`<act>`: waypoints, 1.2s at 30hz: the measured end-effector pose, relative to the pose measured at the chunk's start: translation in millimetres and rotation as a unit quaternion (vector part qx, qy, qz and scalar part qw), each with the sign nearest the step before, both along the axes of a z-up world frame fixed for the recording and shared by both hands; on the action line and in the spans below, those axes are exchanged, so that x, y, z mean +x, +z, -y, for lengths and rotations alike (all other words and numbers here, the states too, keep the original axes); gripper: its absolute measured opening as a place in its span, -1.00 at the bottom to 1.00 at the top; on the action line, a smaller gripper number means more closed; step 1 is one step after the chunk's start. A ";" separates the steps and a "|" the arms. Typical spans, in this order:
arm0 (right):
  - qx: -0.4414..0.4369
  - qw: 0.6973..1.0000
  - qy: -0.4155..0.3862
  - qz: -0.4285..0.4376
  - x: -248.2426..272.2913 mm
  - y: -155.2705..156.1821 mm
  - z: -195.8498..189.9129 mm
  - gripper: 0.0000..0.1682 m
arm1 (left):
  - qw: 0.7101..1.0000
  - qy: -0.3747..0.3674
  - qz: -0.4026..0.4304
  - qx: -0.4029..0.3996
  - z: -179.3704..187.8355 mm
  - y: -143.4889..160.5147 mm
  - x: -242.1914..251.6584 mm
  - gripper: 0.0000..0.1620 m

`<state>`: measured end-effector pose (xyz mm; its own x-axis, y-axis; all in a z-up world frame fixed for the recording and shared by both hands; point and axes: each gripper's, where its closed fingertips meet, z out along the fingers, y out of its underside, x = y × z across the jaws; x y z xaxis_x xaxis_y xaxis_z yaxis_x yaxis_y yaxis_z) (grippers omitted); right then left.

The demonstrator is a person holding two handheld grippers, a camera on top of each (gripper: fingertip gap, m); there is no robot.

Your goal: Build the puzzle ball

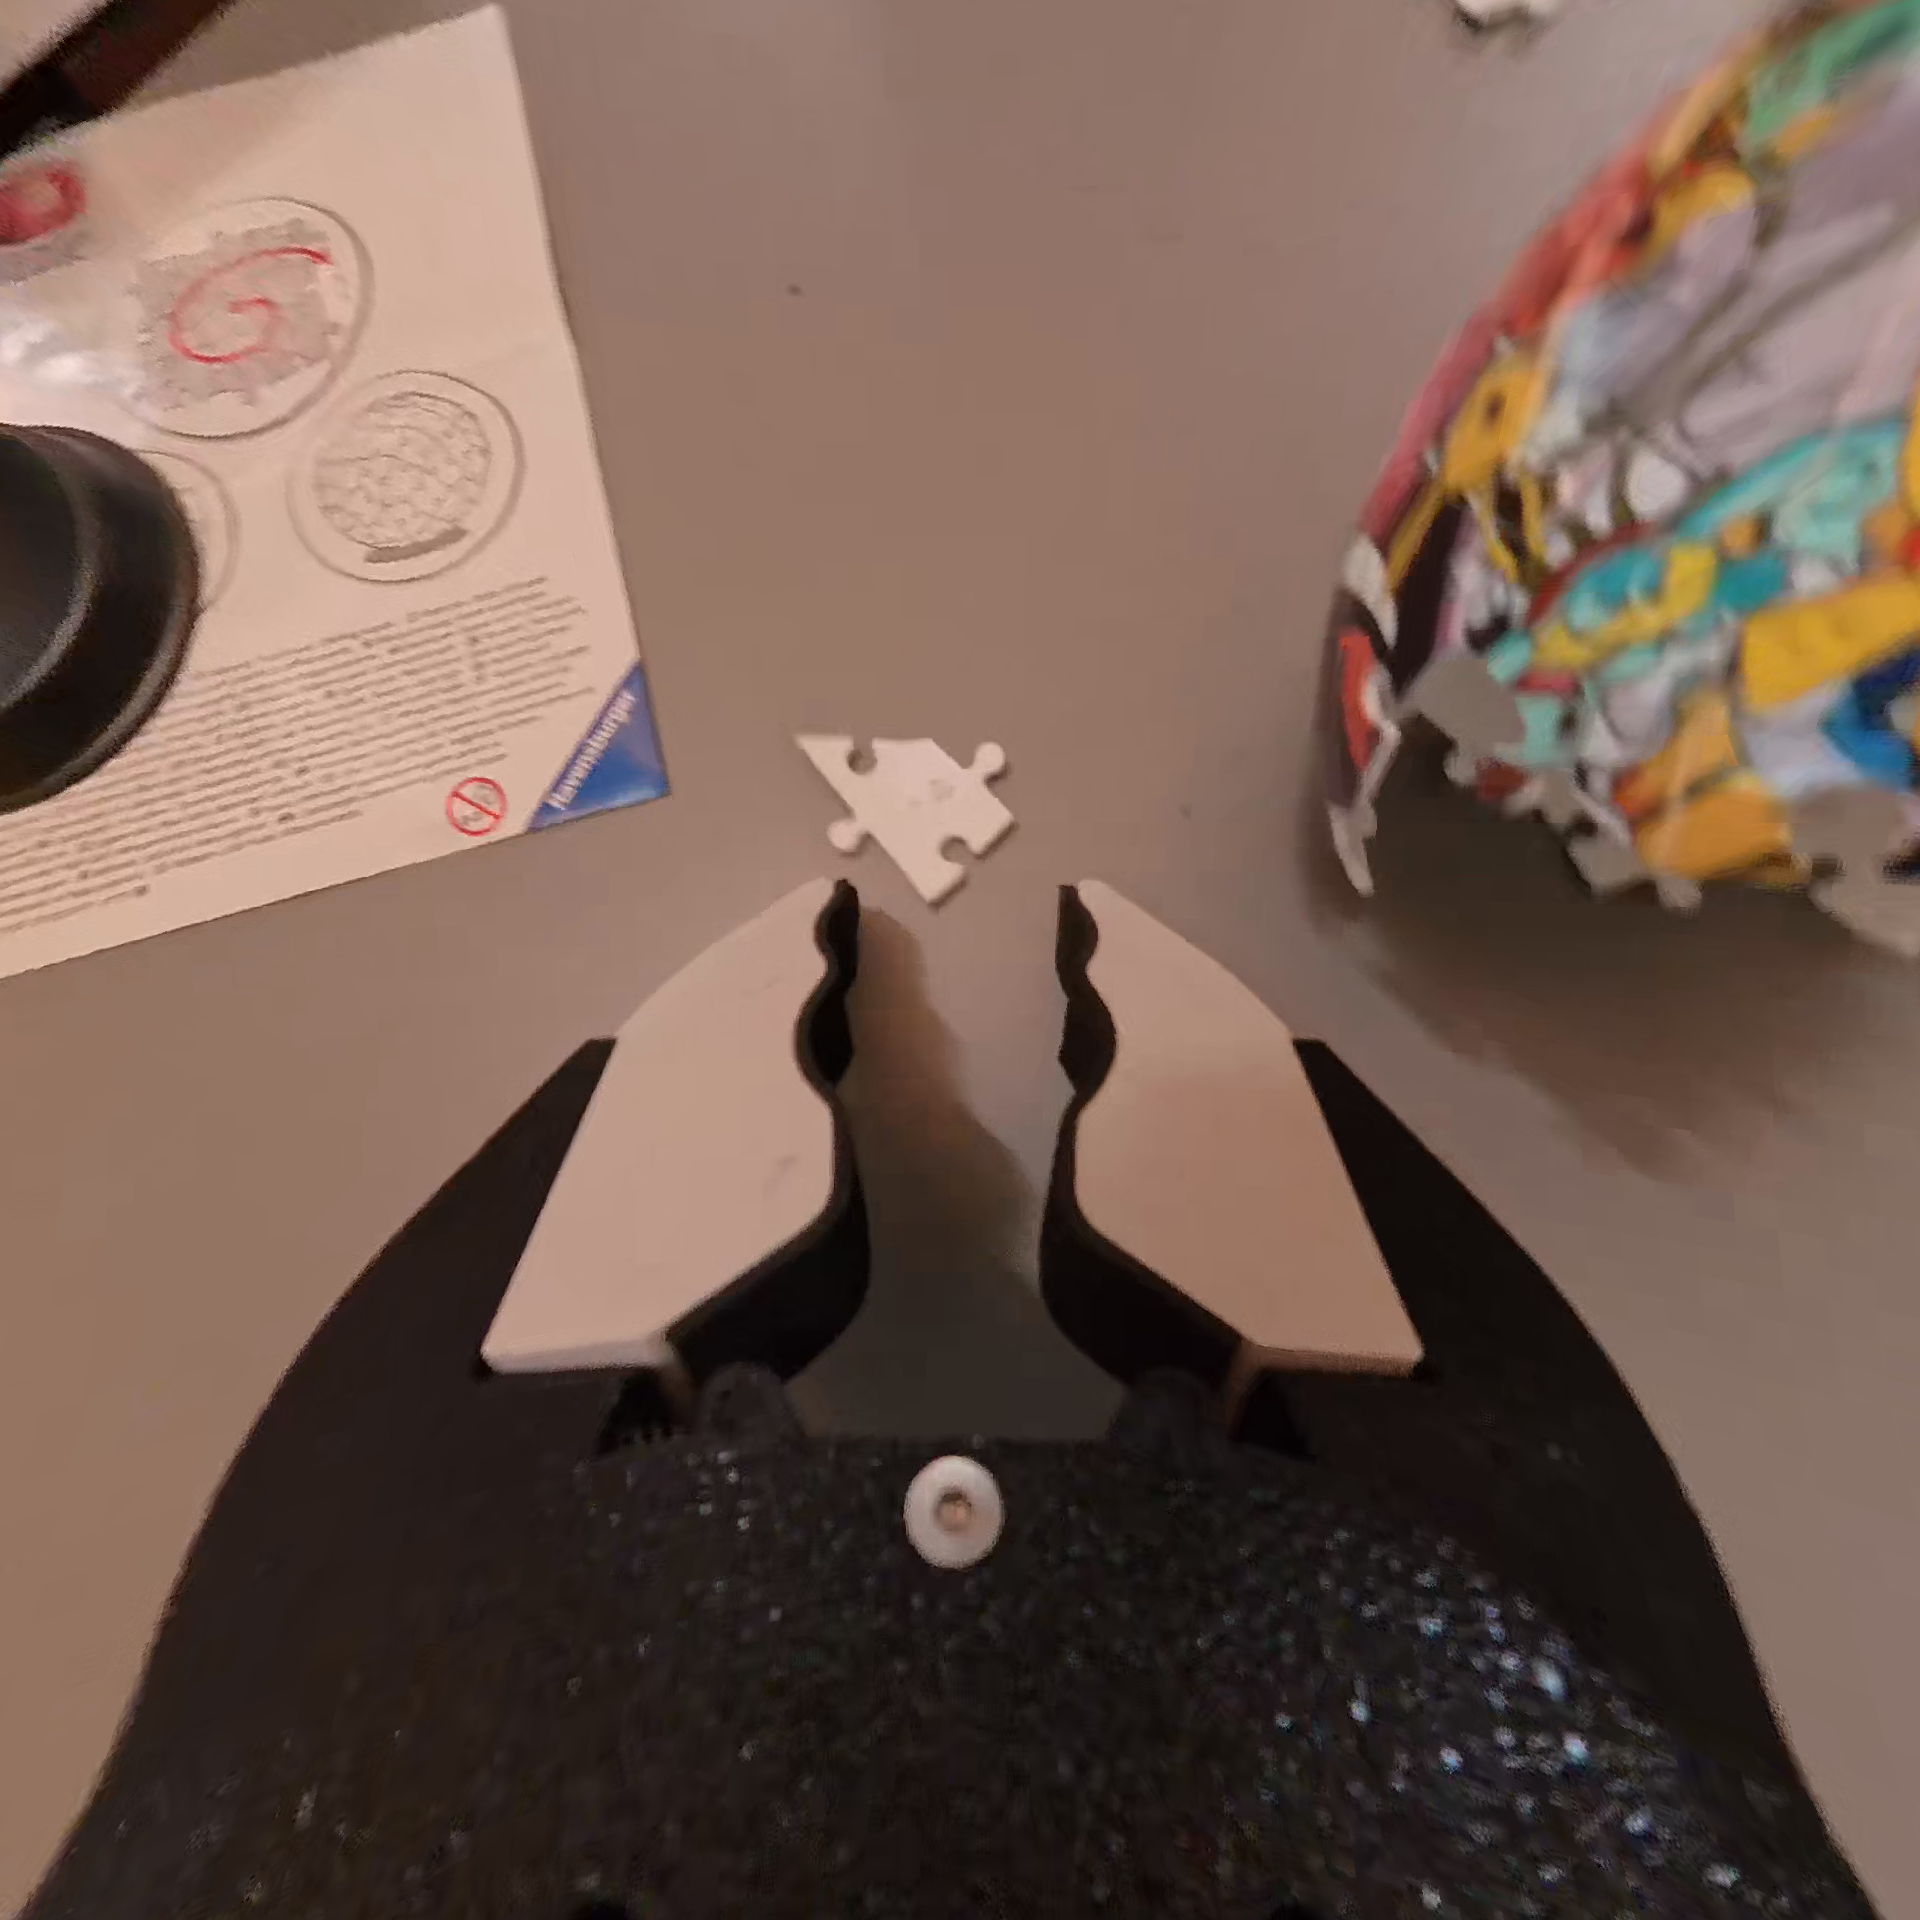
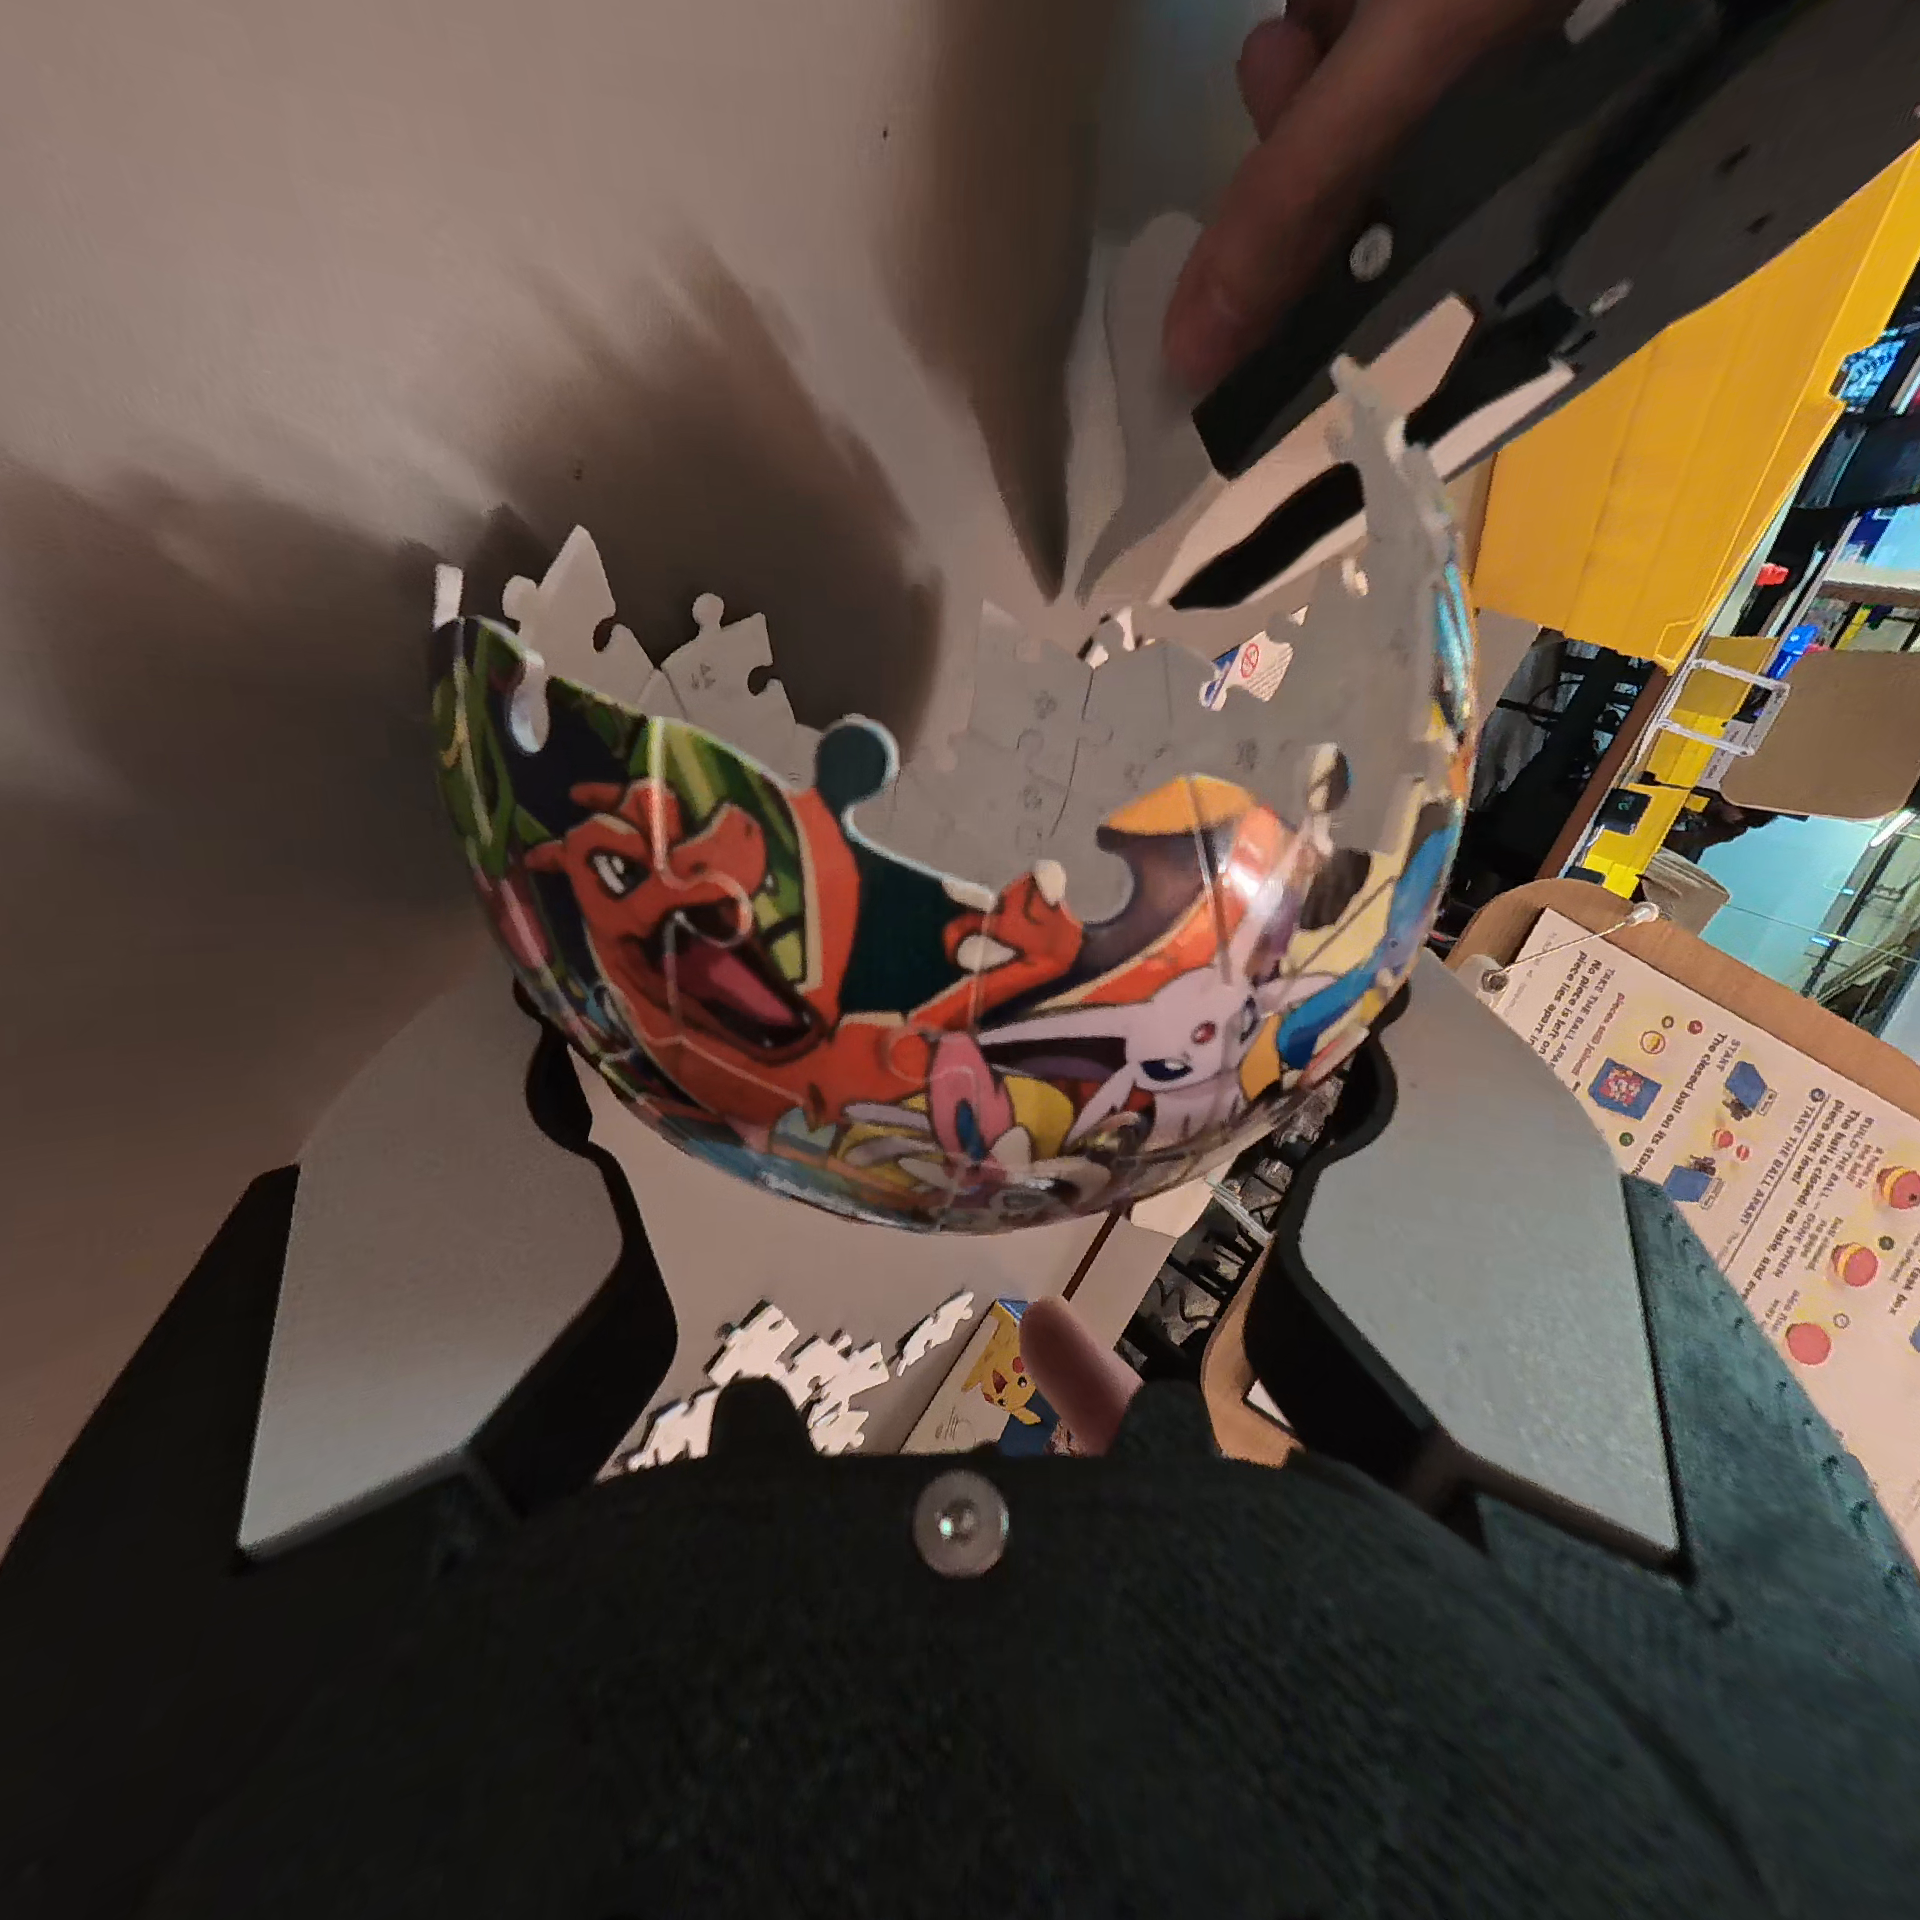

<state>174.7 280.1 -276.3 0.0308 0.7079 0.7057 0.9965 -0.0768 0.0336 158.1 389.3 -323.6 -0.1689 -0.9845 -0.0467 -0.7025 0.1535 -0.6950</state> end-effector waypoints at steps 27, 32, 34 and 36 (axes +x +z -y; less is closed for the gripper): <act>0.000 1.000 -0.004 -0.001 3.1 -1.4 -1.4 0.67 | 1.000 0.003 -0.015 -0.023 -5.5 -8.3 18.0 -1.00; 0.000 1.000 -0.002 -0.004 1.5 -1.4 -1.6 0.67 | 0.999 0.036 -0.005 -0.031 -5.7 -3.7 25.1 -0.51; 0.001 1.000 0.000 -0.003 0.6 -1.3 -1.5 0.67 | 0.998 0.050 0.002 -0.034 -4.8 -0.8 31.9 -0.54; 0.000 1.000 -0.002 -0.003 1.5 -1.5 -1.5 0.67 | 0.996 0.080 -0.009 -0.032 -9.2 -3.3 36.2 -0.55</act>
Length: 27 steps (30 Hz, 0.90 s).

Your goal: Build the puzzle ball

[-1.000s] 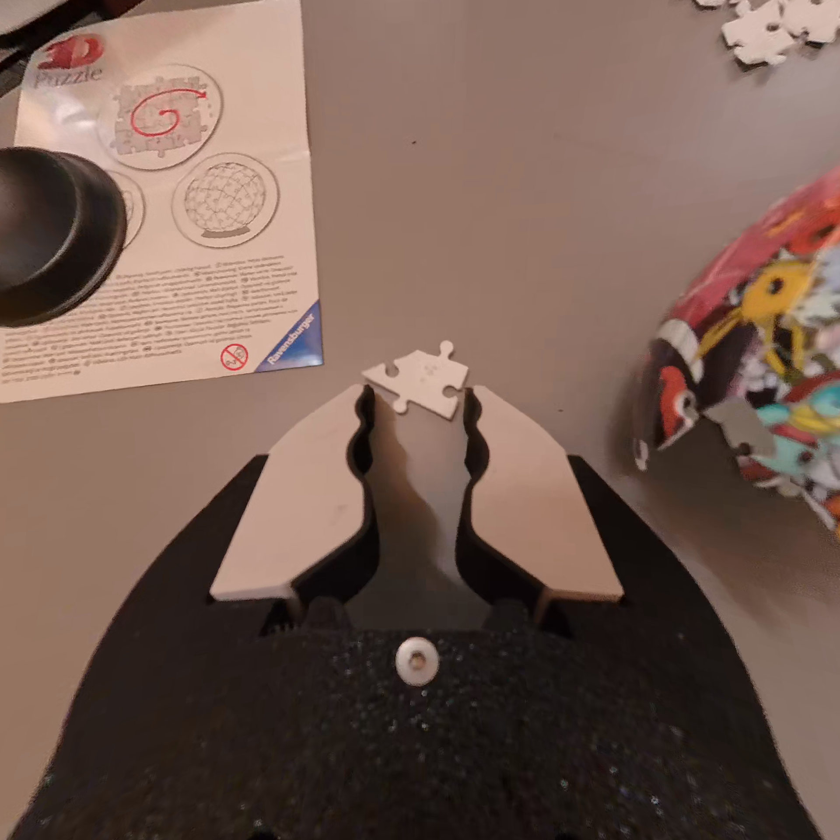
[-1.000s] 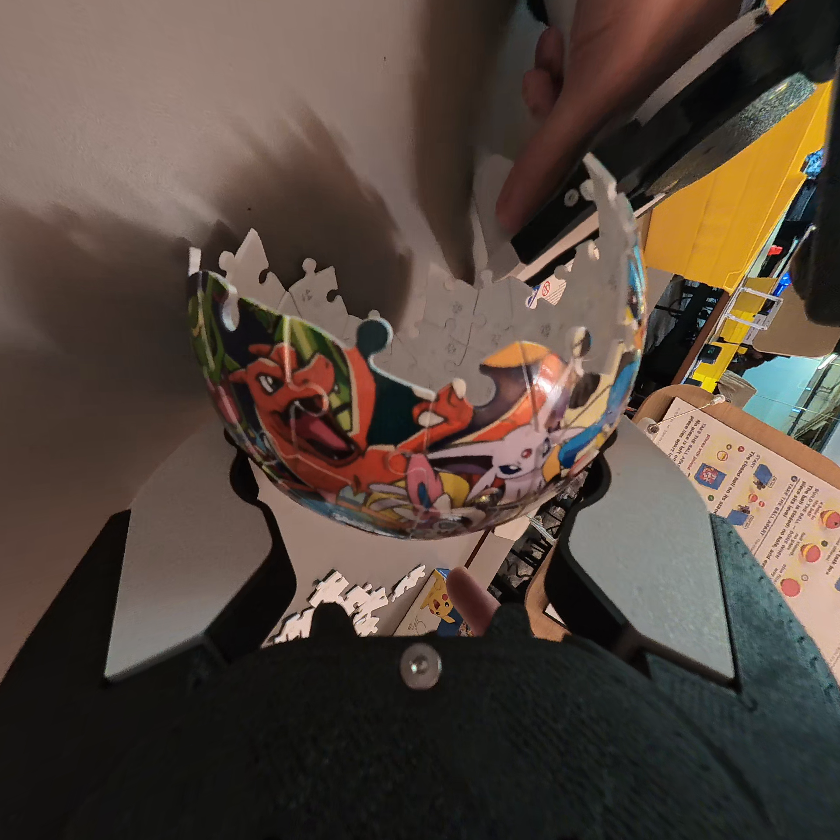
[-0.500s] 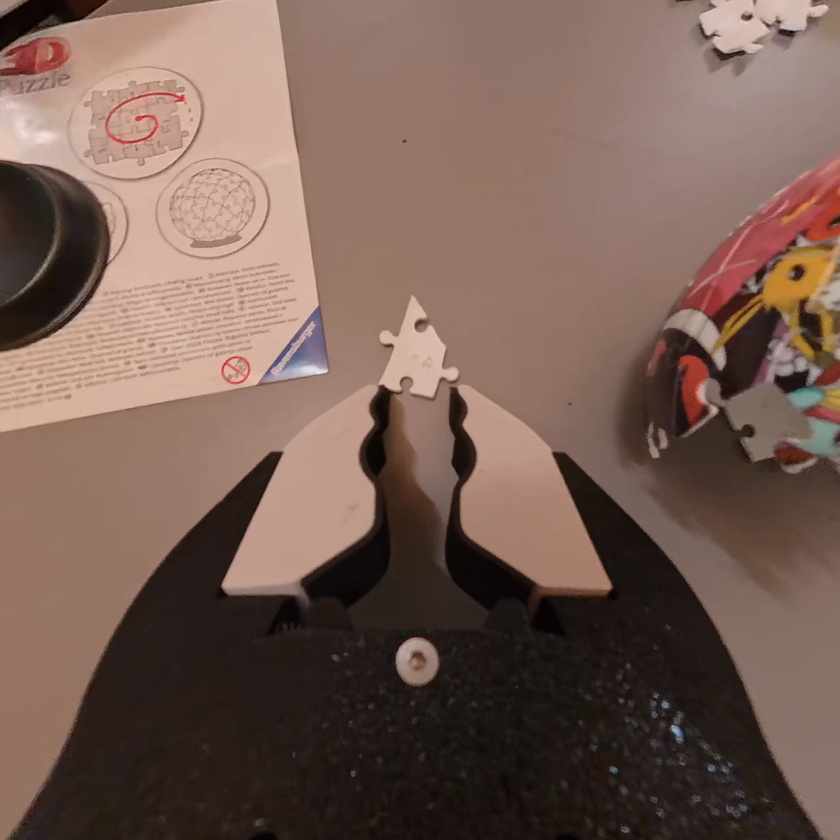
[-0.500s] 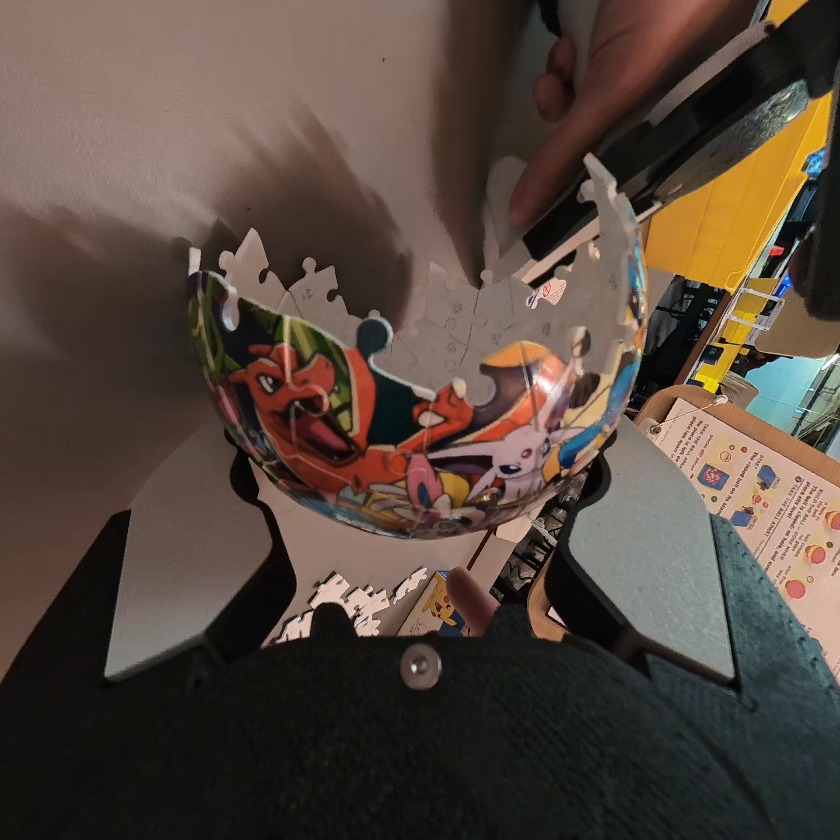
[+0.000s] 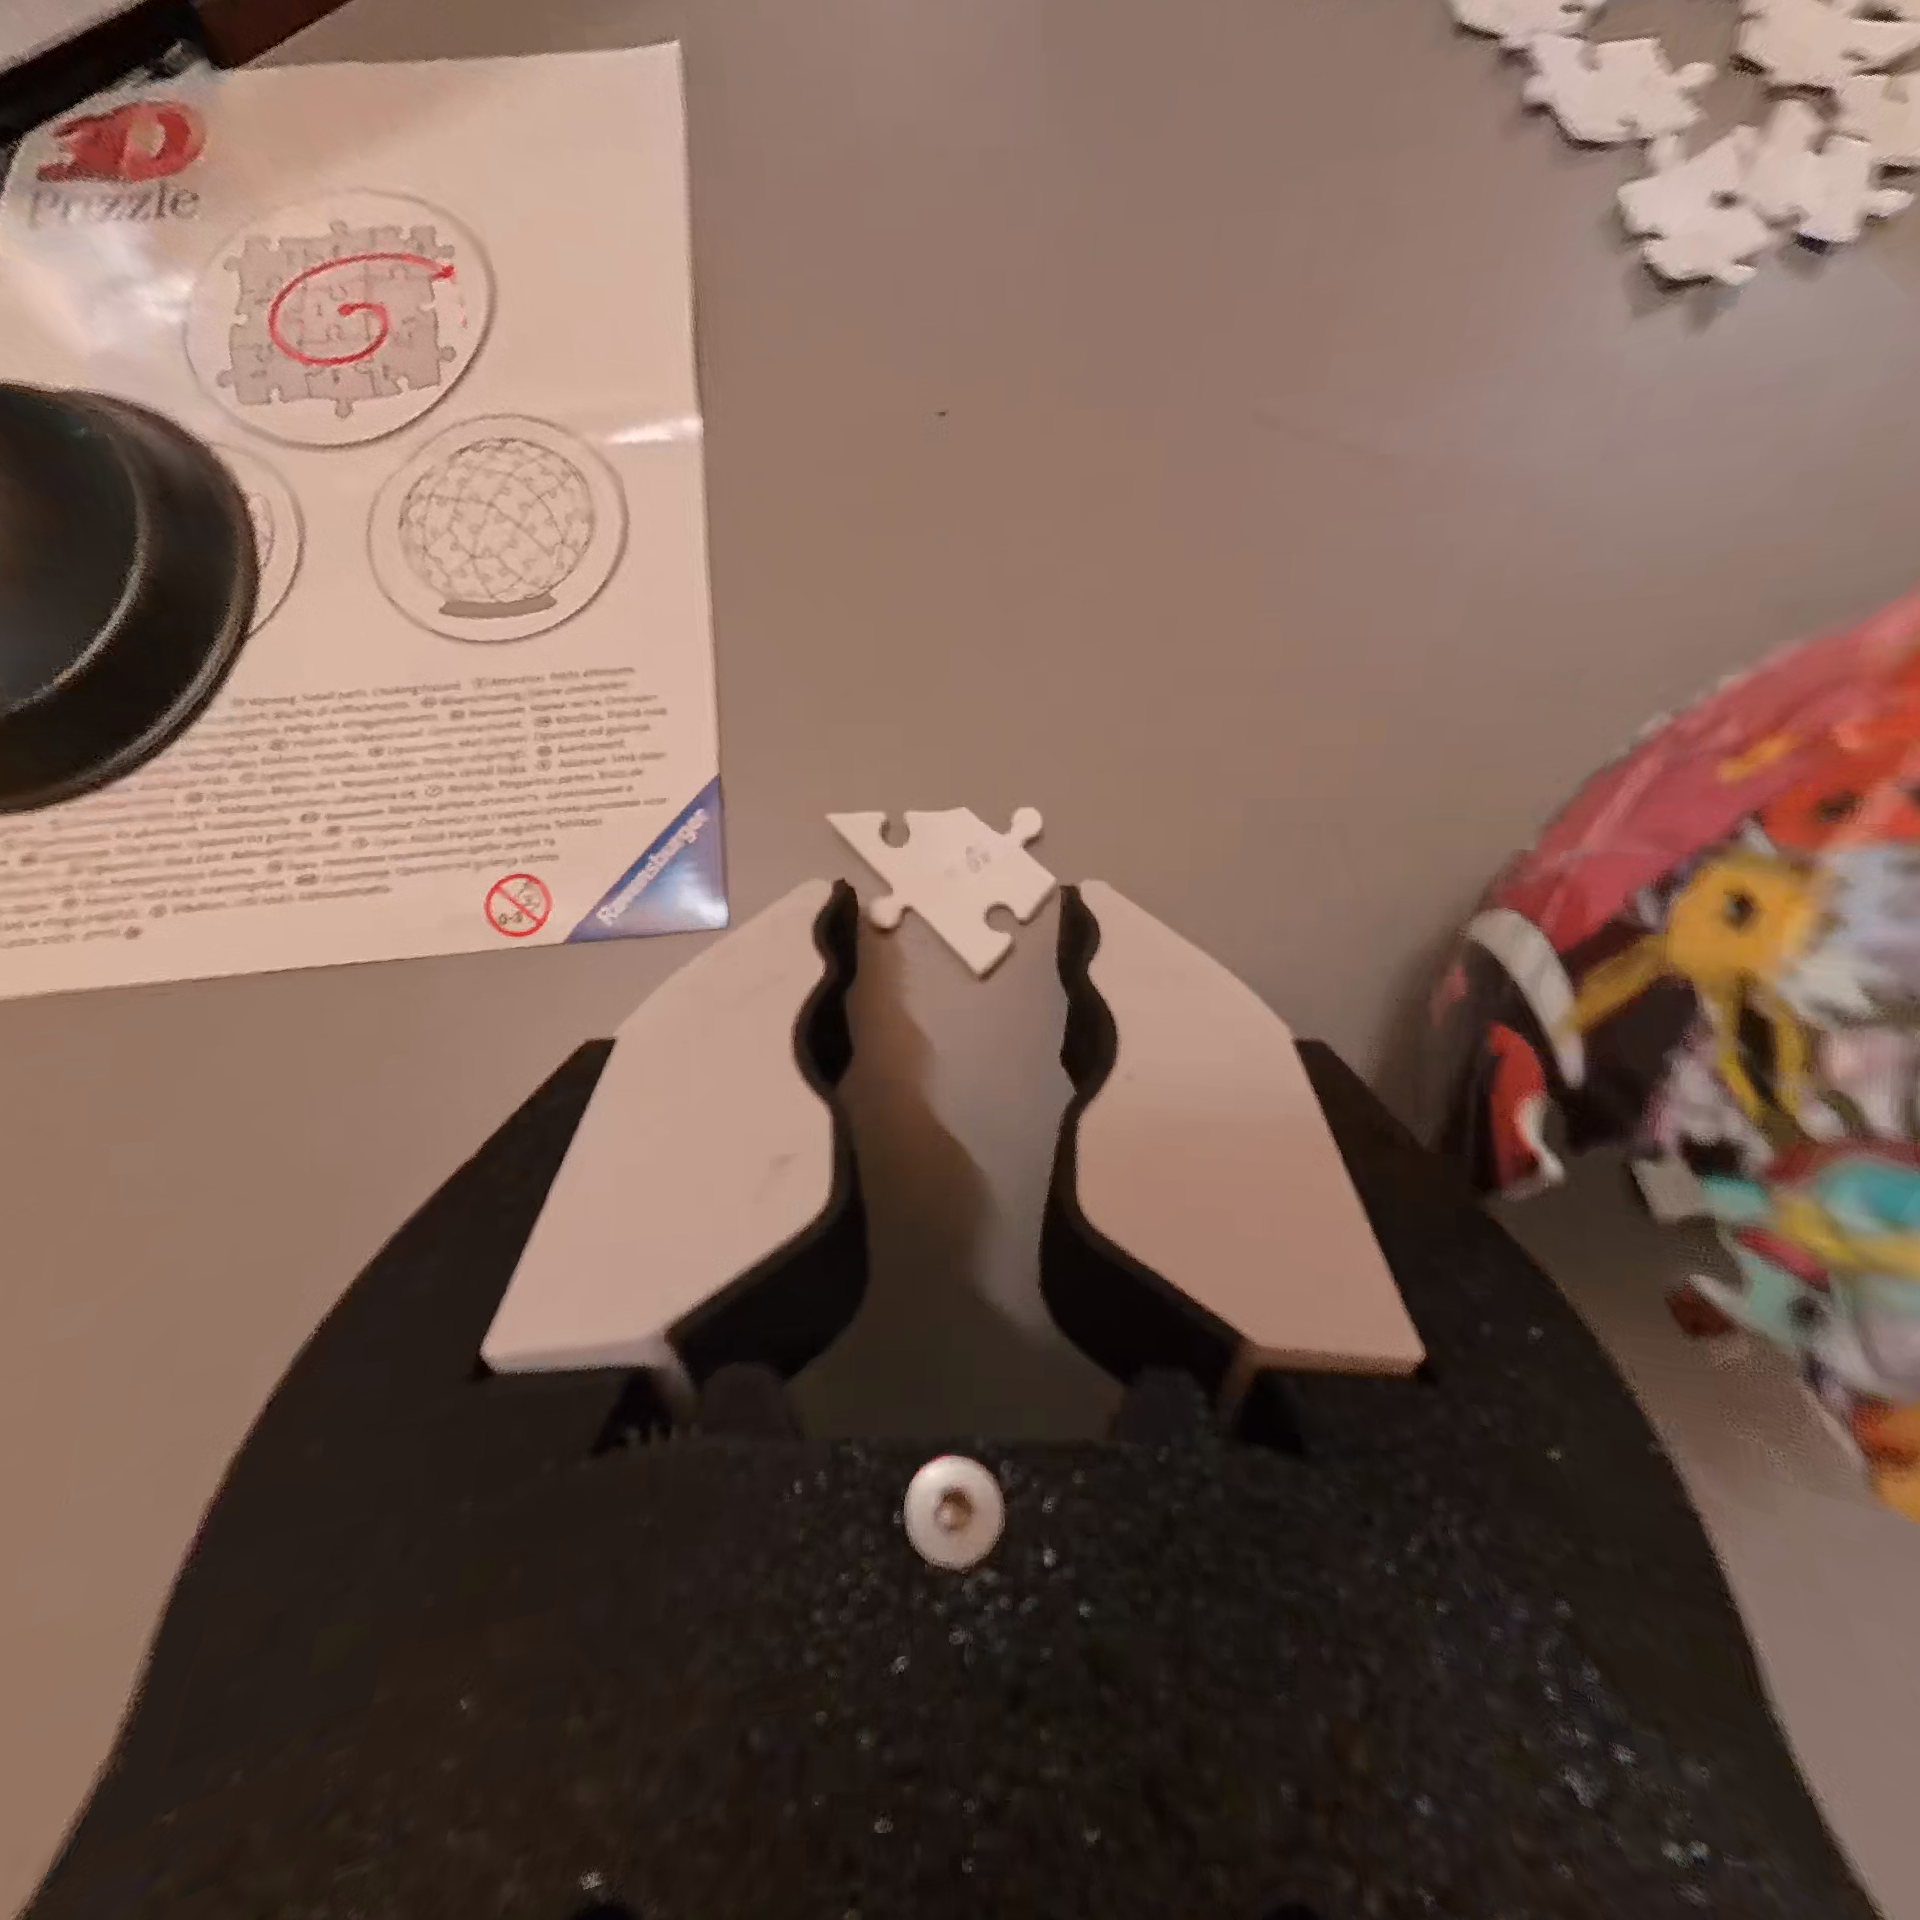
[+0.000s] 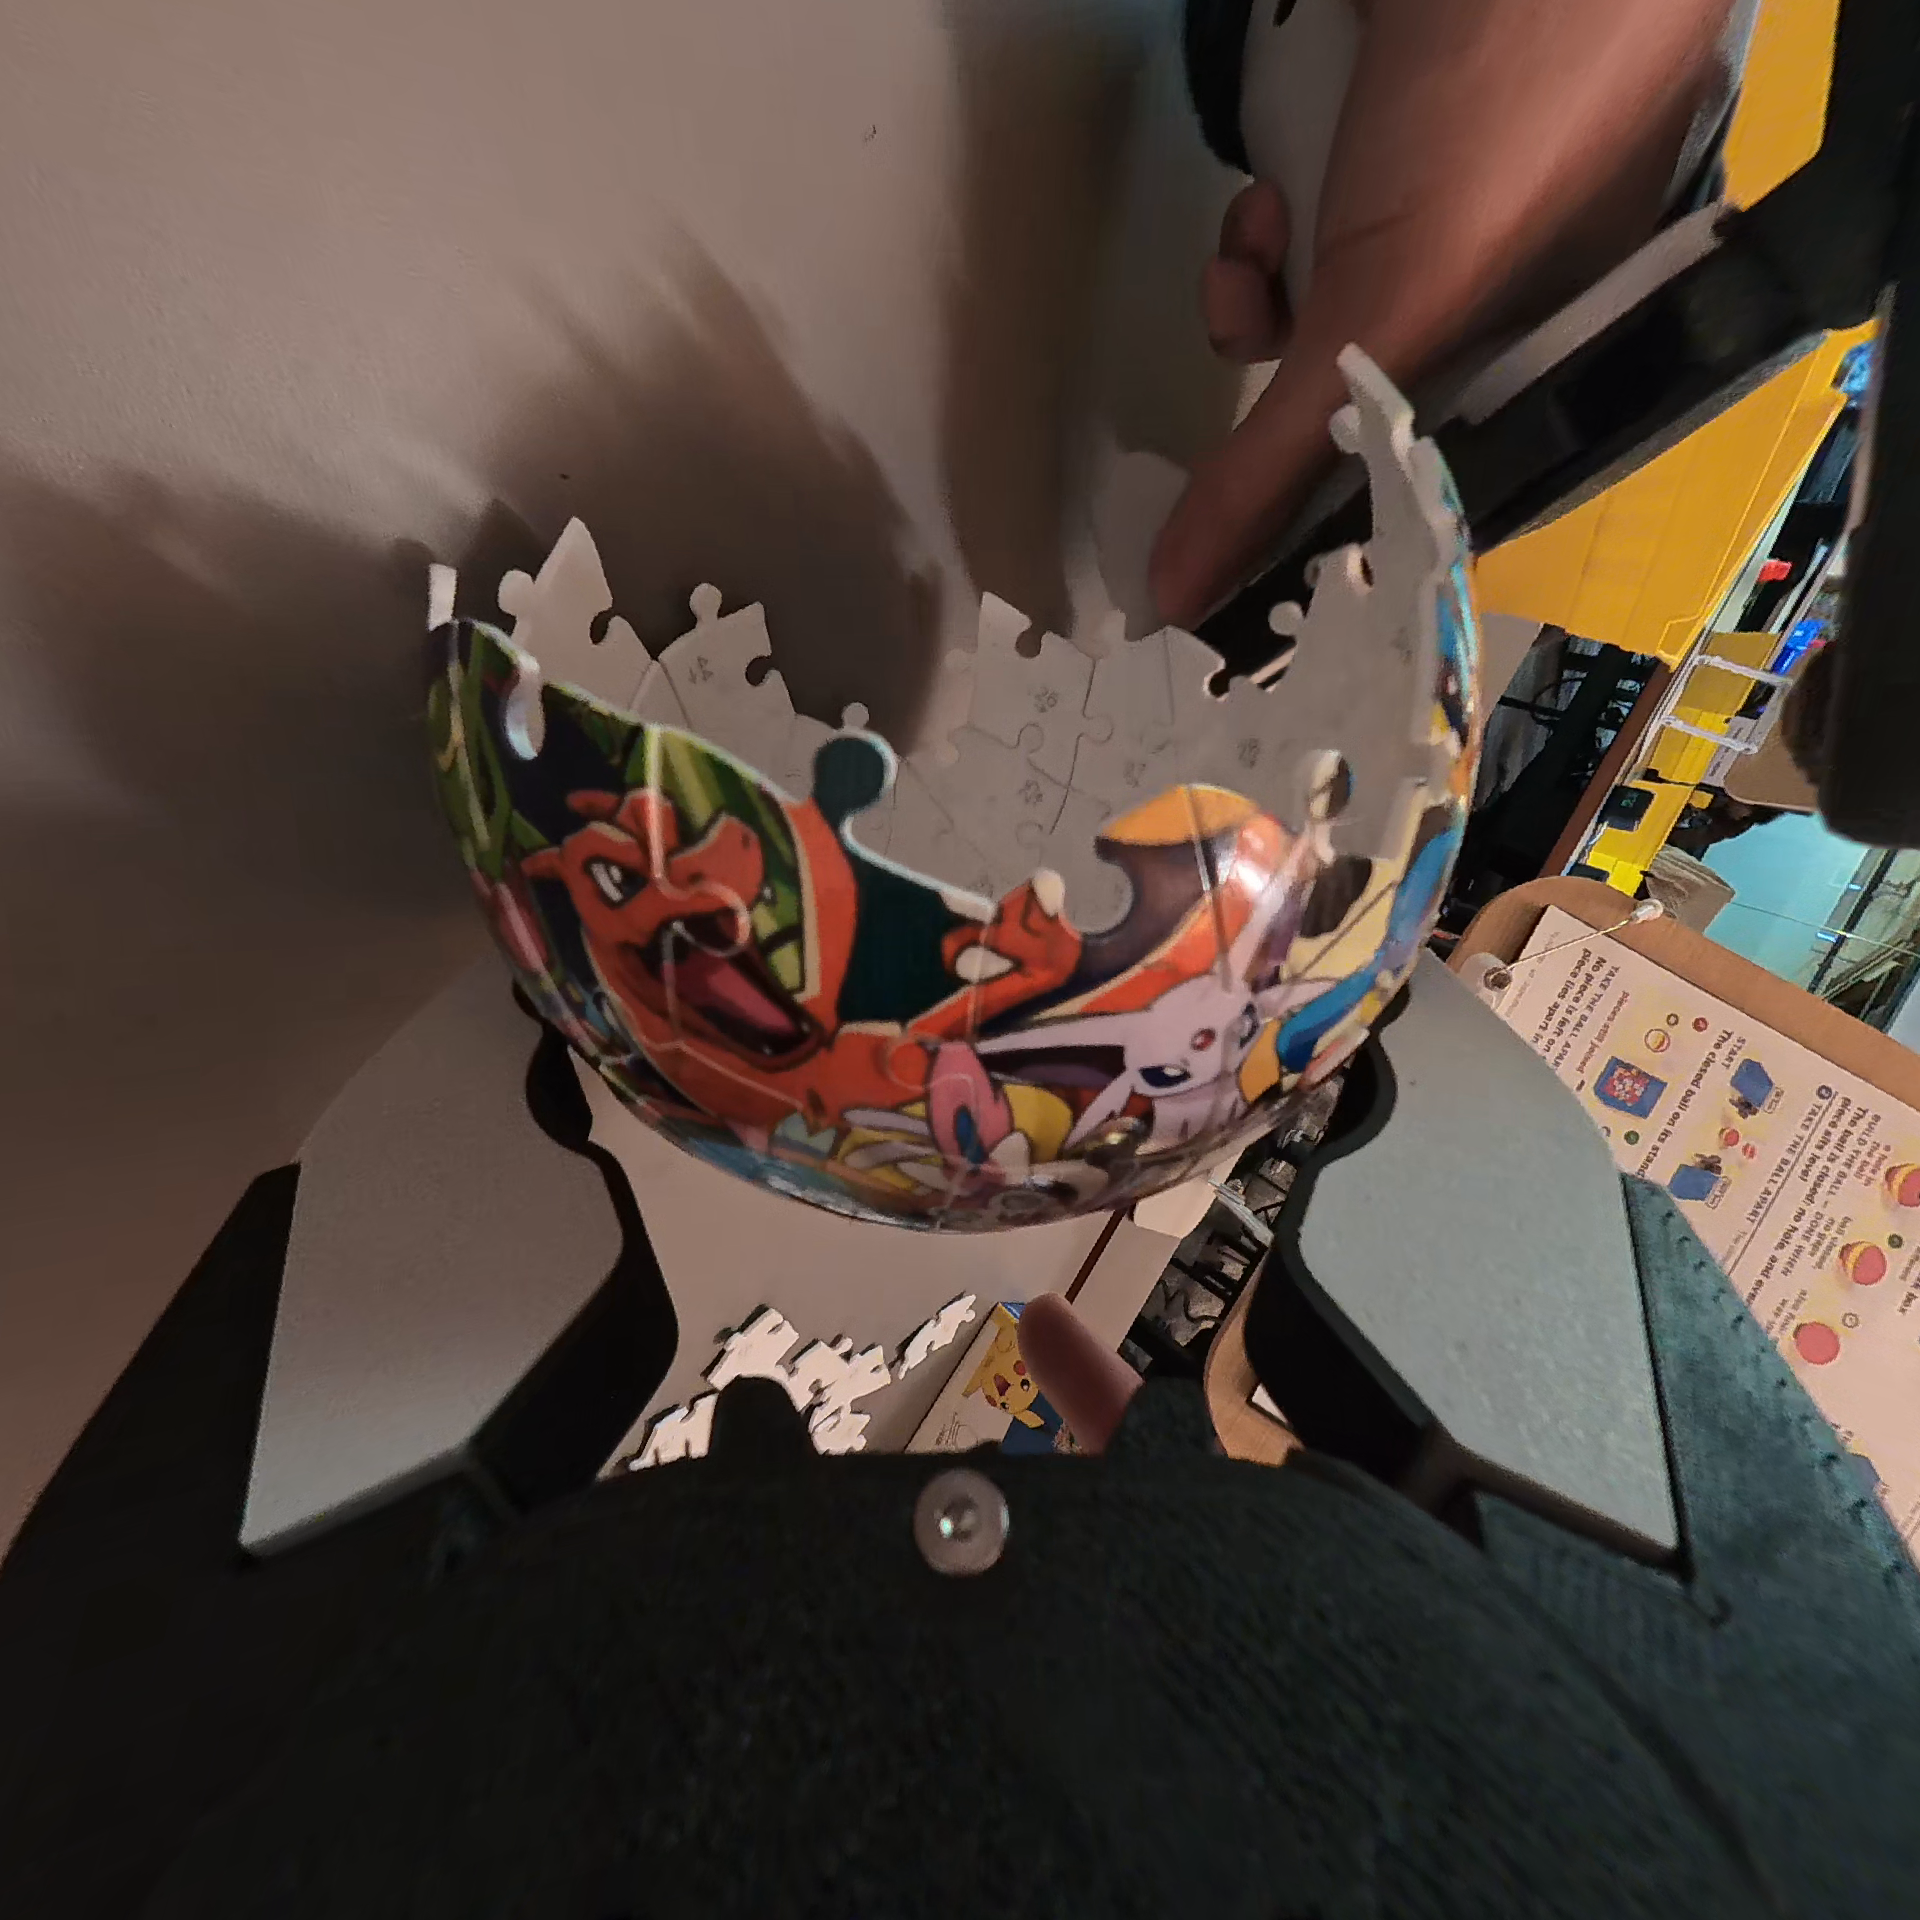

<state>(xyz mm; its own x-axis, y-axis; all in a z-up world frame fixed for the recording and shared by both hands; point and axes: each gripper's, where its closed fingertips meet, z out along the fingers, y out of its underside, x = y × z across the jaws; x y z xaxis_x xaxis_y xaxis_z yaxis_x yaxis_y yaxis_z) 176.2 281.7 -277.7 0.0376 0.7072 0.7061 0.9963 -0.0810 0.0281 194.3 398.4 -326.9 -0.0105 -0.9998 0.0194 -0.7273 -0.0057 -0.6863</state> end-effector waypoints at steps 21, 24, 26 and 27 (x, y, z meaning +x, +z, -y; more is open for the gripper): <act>-0.001 1.000 -0.002 -0.003 2.4 -0.2 -0.3 0.66 | 1.000 0.004 -0.019 0.015 -11.7 -4.2 0.9 -0.57; -0.001 1.000 -0.002 -0.003 2.9 -0.2 -0.4 0.66 | 1.000 -0.003 -0.020 0.006 -10.0 -4.6 1.1 -0.59; -0.001 1.000 -0.003 -0.003 3.7 -0.3 -0.5 0.66 | 1.000 -0.016 -0.024 0.006 -7.8 -4.6 -2.3 -0.60; -0.002 1.000 -0.003 -0.004 4.0 -0.5 -0.5 0.66 | 0.999 -0.021 -0.026 0.005 -6.2 -4.6 -4.5 -0.60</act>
